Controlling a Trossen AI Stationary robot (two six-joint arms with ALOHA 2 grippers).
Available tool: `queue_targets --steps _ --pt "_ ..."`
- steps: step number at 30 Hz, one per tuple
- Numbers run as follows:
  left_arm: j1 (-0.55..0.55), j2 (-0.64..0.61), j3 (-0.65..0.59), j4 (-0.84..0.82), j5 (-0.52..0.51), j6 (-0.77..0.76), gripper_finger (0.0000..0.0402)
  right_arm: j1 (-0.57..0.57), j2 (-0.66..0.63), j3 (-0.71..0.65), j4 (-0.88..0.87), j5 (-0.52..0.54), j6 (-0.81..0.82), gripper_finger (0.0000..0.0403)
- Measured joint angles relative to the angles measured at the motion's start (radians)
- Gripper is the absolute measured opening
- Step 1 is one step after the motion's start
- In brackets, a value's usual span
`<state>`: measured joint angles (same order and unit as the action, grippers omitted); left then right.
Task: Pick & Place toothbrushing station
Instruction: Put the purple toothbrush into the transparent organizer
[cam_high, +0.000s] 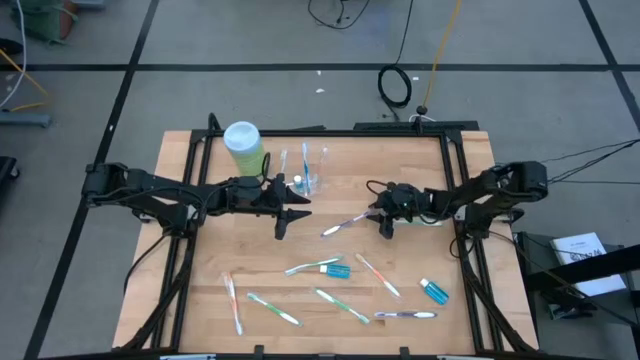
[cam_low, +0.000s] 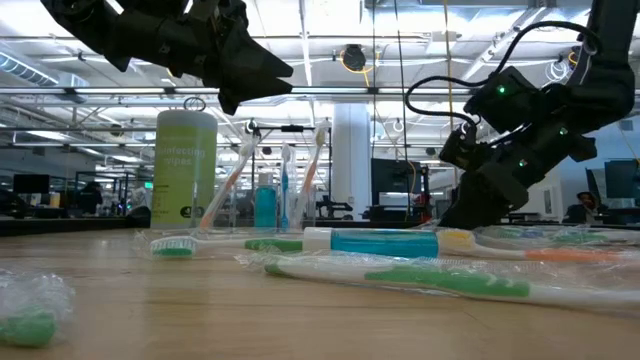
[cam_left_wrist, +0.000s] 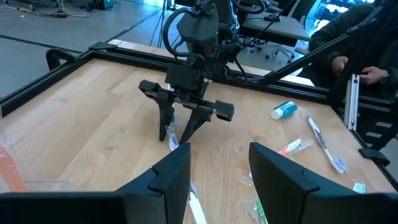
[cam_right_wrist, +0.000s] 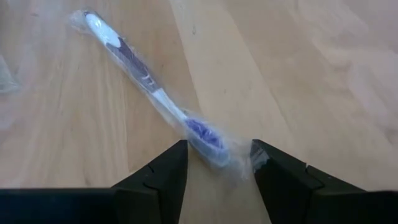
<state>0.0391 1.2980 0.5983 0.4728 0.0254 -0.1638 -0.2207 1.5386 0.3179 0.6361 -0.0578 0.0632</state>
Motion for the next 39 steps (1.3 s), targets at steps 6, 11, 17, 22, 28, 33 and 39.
queue_targets --steps 6,11,17,22,28,33,39 --pt "0.000 0.000 0.000 -0.005 0.000 0.000 0.0166 -0.001 0.008 0.002 0.046 -0.026 -0.053 0.0135" --pt "0.000 0.000 0.000 -0.005 0.000 0.000 0.0166 0.000 0.008 0.002 0.048 -0.027 -0.077 0.0080" --pt "0.000 0.000 0.000 -0.005 0.000 0.000 0.0166 0.000 0.008 0.002 0.143 -0.030 -0.090 0.0026" --pt "0.000 0.000 0.000 -0.005 0.000 -0.001 0.0166 0.000 0.008 0.002 0.249 -0.067 -0.109 0.0013" --pt "0.000 0.000 0.000 -0.006 0.000 -0.023 0.0166 0.013 0.007 0.019 0.368 -0.158 -0.127 0.0017" --pt "0.000 0.000 0.000 -0.006 -0.024 -0.025 0.0166 0.104 0.007 0.172 0.202 -0.156 -0.245 0.0014" --pt "-0.008 0.000 0.000 -0.009 -0.027 -0.045 0.0166 0.220 0.024 0.448 -0.292 -0.028 -0.347 0.0014"
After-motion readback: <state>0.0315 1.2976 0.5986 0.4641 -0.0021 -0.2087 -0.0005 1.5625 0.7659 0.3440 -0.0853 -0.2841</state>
